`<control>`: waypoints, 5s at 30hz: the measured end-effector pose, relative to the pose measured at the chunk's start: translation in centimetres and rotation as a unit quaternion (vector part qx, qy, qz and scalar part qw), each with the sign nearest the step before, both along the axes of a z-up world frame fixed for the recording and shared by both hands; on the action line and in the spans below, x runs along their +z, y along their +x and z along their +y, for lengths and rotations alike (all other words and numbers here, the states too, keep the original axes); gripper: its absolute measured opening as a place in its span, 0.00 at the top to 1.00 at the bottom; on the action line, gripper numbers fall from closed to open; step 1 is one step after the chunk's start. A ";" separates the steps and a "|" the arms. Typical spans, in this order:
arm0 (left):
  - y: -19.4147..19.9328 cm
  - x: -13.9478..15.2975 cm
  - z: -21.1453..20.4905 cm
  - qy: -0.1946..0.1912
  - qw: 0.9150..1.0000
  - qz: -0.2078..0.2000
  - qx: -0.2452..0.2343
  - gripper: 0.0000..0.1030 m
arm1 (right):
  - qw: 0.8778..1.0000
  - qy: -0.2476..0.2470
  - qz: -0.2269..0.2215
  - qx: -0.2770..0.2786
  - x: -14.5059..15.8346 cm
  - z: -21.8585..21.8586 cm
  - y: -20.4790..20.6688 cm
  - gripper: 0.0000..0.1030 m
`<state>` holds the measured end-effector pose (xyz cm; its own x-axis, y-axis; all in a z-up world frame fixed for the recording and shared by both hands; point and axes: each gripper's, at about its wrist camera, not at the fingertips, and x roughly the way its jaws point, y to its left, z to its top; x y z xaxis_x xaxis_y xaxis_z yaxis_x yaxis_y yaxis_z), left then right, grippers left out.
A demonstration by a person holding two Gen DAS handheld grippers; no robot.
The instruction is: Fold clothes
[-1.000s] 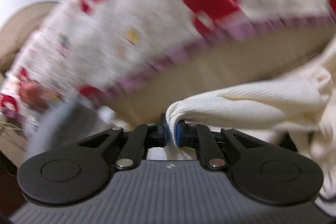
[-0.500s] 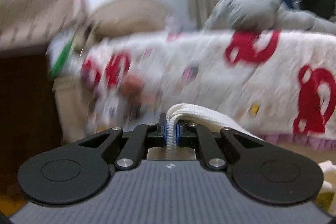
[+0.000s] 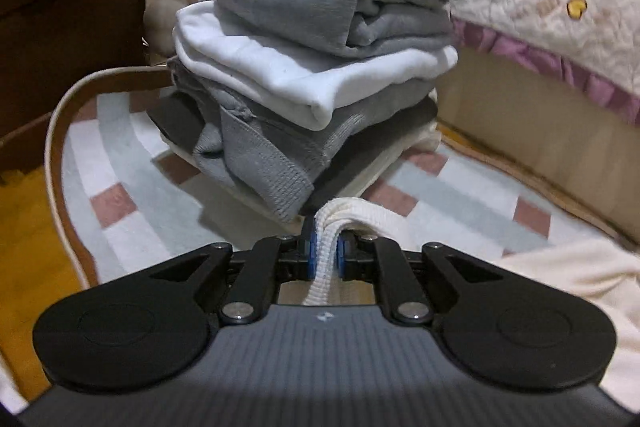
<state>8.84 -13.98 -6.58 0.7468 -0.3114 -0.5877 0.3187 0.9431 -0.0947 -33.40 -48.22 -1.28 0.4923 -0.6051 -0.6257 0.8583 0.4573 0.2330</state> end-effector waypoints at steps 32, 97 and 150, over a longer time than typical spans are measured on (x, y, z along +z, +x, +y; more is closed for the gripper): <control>0.7 0.1 -2.4 0.008 0.996 -0.074 -0.050 0.93 | 0.998 -0.005 0.017 0.056 -3.0 -4.4 14.2 0.93; -15.7 -5.4 -14.9 0.038 0.880 -0.003 -0.473 0.96 | 0.941 0.077 0.284 0.165 -16.8 -0.9 12.4 0.49; -8.9 -5.8 -13.4 0.001 0.936 0.027 -0.352 0.97 | 0.975 0.060 0.143 -0.158 -16.2 -6.8 5.9 0.96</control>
